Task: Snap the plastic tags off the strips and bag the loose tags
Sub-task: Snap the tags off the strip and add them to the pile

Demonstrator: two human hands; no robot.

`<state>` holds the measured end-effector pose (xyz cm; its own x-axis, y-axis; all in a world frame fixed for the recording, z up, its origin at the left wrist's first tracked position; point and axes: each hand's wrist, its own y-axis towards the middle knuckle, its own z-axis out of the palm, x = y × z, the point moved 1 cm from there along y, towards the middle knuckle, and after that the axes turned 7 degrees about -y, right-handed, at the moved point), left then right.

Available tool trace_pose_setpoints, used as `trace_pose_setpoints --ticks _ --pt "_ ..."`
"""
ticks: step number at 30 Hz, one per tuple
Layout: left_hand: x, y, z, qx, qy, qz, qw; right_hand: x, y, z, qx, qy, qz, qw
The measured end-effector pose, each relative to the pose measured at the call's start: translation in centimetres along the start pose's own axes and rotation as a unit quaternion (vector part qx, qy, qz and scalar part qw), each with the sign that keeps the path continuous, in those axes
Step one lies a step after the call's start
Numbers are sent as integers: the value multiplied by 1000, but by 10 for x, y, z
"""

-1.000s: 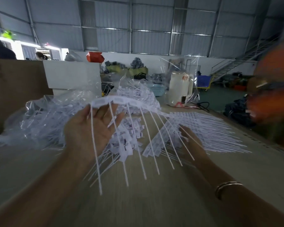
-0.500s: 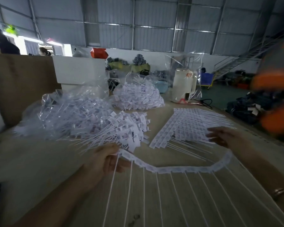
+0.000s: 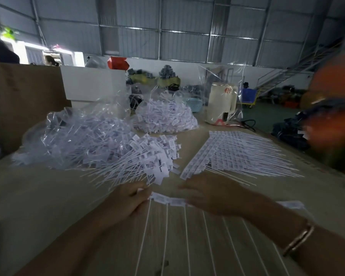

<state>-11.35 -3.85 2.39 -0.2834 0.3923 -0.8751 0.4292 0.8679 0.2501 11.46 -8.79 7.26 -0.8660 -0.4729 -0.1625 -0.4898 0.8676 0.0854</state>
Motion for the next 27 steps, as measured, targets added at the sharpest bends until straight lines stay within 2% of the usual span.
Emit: trace_pose_setpoints --ticks 4,7,10,12,14,15,18,19,20,22,24,27 --pt "0 -1 6 2 51 50 997 26 19 26 -99 82 51 990" --pt "3 2 9 9 71 65 995 30 23 37 -167 91 40 981" --pt "1 4 8 4 95 116 989 27 21 39 -197 149 27 969" --pt "-3 7 8 2 106 176 979 26 21 37 -195 218 23 956" --pt "-5 8 8 -1 106 203 973 26 21 36 -194 272 33 942" --pt "-5 9 6 -6 90 197 976 24 21 36 -196 318 58 926" --pt "-3 7 -2 2 -16 151 988 7 15 35 -232 473 164 834" --pt "-4 5 -3 9 -24 157 987 2 12 35 -242 456 168 840" --pt "-4 4 -3 10 9 177 984 0 10 36 -239 416 156 863" --pt "-5 1 5 -16 181 223 958 6 10 38 -218 312 103 919" --pt "-8 0 15 -71 323 208 921 17 13 38 -216 272 64 935" --pt "-16 -3 19 -139 349 174 910 27 16 37 -215 225 44 950"
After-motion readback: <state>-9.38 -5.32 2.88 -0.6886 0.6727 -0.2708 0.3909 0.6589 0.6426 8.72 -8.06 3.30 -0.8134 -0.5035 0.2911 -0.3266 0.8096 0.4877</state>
